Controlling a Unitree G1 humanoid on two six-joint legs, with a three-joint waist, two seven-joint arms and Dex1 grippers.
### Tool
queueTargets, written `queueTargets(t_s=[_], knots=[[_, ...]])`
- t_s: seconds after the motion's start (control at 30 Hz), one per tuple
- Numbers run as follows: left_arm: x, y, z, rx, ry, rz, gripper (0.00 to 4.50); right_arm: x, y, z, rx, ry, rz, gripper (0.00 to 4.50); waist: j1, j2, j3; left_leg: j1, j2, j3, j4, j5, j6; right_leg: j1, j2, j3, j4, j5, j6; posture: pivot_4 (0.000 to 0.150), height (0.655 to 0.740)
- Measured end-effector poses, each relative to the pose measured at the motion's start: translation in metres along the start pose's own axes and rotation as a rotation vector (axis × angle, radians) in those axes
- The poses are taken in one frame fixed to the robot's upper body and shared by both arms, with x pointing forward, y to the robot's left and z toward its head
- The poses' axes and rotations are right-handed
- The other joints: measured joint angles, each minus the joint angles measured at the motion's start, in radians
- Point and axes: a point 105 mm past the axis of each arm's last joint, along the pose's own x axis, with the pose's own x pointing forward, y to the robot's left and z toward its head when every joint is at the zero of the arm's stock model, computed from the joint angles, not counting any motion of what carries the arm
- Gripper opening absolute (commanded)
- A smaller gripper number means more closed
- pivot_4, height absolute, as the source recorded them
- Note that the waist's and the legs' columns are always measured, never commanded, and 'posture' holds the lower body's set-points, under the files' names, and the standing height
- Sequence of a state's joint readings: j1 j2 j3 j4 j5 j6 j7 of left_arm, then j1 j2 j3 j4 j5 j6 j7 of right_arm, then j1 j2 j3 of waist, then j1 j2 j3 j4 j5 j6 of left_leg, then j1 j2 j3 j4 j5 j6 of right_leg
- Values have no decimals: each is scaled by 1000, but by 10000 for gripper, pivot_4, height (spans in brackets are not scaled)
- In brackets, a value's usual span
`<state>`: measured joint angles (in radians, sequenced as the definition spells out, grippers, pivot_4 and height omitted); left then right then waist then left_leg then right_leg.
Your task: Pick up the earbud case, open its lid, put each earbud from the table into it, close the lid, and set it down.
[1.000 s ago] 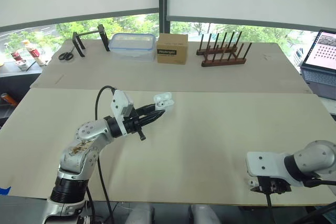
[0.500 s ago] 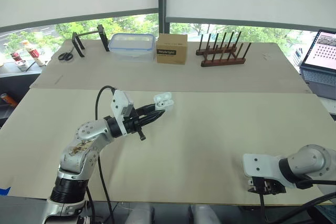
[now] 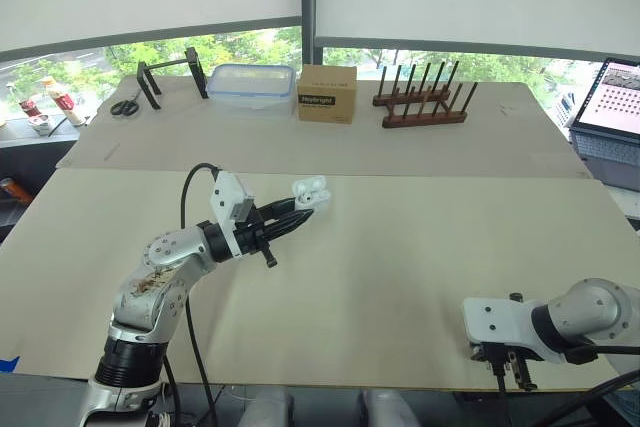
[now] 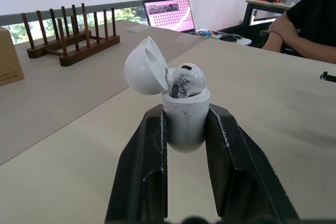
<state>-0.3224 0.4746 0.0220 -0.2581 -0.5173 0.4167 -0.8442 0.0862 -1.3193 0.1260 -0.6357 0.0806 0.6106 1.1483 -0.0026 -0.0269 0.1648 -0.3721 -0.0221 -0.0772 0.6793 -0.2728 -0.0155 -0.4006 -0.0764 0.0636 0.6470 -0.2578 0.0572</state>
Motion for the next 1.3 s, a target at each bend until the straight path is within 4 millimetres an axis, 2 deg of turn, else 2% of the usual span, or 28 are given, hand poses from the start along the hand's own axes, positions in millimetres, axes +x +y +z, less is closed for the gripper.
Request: queueTargets(t_s=[0.17,0.23,0.3,0.33,0.47,0.57,0.67,0.77,0.83,0.97,1.3], knots=[[0,0,0,0,0,0,5172,0,-4,4,-39,-28,-11,3249,-1,0,0,0,0,0,0,0,0,0,0,0,0,0,0,1500,7400],[0,0,0,1,-1,0,5172,-2,-14,16,-72,-84,-55,3249,-10,0,0,0,0,0,0,0,0,-1,0,0,0,0,0,1500,7400],[2,1,3,5,-10,-5,5171,-9,-30,42,-121,-201,-122,3249,-14,0,0,0,1,0,-1,0,0,-2,1,1,0,0,0,1500,7400],[4,2,5,8,-14,-4,5171,-16,-44,65,-136,-315,-183,3249,-19,-1,1,0,2,-1,-1,0,0,-2,2,1,0,1,-1,1500,7400],[13,6,13,8,-55,-3,5171,-48,-78,135,-171,-659,-347,3249,-13,-1,1,-3,1,-2,-1,0,0,-4,1,0,0,1,-1,1500,7400],[17,8,19,10,-76,-3,5172,-66,-93,171,-110,-883,-420,3249,-5,-1,1,-7,0,-4,0,0,0,-7,-1,-1,0,1,-1,1500,7400],[19,10,21,14,-83,-6,5171,-76,-101,194,-44,-1042,-465,3249,-3,-1,1,-11,-1,-3,1,0,0,-12,-2,0,1,3,0,1500,7400],[24,12,24,20,-97,-17,5172,-94,-110,221,18,-1213,-531,3249,-8,-1,1,-19,-2,-3,1,3,-4,-24,-1,1,8,6,-1,1500,7400],[25,11,27,32,-105,-29,5172,-101,-113,226,35,-1262,-565,3249,-8,-1,1,-17,-2,-3,1,4,-4,-25,-1,1,10,6,-2,1500,7400],[26,14,28,37,-109,-36,5171,-102,-120,225,70,-1283,-609,3249,-12,-1,1,-17,-2,-2,1,3,-4,-25,-1,1,10,6,-2,1500,7400],[26,13,30,43,-113,-46,5172,-81,-129,212,109,-1236,-669,3249,-15,0,1,-17,-2,-2,1,3,-3,-25,-1,1,10,6,-2,1500,7400]])
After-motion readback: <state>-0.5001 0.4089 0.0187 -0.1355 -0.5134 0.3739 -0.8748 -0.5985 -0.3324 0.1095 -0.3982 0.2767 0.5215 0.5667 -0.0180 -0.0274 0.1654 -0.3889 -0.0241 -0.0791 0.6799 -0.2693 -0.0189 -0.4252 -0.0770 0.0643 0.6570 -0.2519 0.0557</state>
